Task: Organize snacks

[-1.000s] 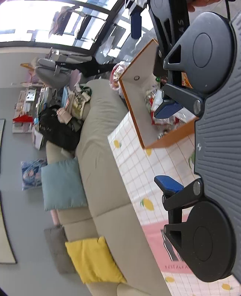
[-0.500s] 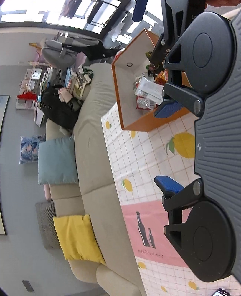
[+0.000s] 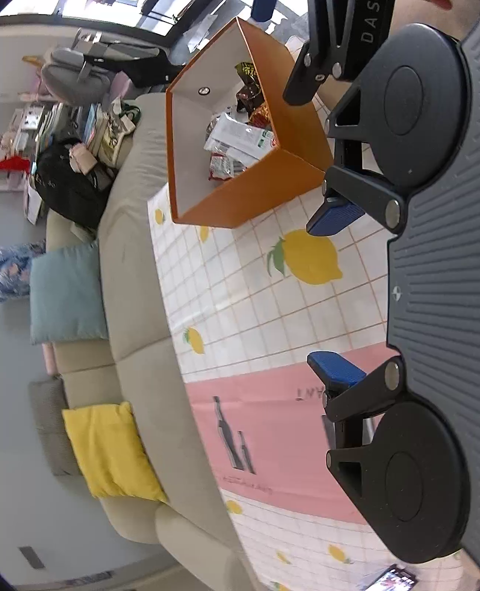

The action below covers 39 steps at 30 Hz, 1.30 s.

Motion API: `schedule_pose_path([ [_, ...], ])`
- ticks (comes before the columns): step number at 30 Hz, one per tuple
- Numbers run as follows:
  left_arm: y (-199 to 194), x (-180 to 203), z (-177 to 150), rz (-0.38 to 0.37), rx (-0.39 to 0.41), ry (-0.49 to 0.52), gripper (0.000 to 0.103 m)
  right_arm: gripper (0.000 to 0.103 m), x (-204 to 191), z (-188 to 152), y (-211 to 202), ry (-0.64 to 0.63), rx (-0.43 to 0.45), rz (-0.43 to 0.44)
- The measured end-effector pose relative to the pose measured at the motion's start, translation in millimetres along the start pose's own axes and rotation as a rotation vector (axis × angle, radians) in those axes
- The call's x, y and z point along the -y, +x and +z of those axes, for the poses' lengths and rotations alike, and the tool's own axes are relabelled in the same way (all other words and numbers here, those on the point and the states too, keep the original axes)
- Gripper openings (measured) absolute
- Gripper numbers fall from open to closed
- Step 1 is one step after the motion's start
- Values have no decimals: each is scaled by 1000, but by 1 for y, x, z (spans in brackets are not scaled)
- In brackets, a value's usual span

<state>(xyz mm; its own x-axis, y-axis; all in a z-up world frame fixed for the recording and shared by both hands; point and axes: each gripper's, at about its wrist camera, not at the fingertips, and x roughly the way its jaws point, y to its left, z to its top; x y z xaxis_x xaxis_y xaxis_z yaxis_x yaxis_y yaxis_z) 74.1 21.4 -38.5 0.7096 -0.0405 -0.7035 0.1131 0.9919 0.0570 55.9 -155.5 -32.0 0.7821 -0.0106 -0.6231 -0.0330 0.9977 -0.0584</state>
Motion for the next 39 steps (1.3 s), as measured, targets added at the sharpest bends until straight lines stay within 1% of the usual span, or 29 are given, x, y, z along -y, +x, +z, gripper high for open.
schedule_pose_path([
  [3, 3, -3, -2, -4, -15, -25, 84, 100, 0, -3, 4, 3, -21, -3],
  [9, 4, -7, -5, -4, -27, -41, 84, 100, -3, -3, 8, 7, -52, 2],
  [24, 3, -10, -4, 1, -33, -62, 84, 100, -10, -1, 6, -28, -58, 1],
  [39, 2, -9, -4, -5, -36, -58, 84, 100, -13, -1, 6, -42, -60, 6],
])
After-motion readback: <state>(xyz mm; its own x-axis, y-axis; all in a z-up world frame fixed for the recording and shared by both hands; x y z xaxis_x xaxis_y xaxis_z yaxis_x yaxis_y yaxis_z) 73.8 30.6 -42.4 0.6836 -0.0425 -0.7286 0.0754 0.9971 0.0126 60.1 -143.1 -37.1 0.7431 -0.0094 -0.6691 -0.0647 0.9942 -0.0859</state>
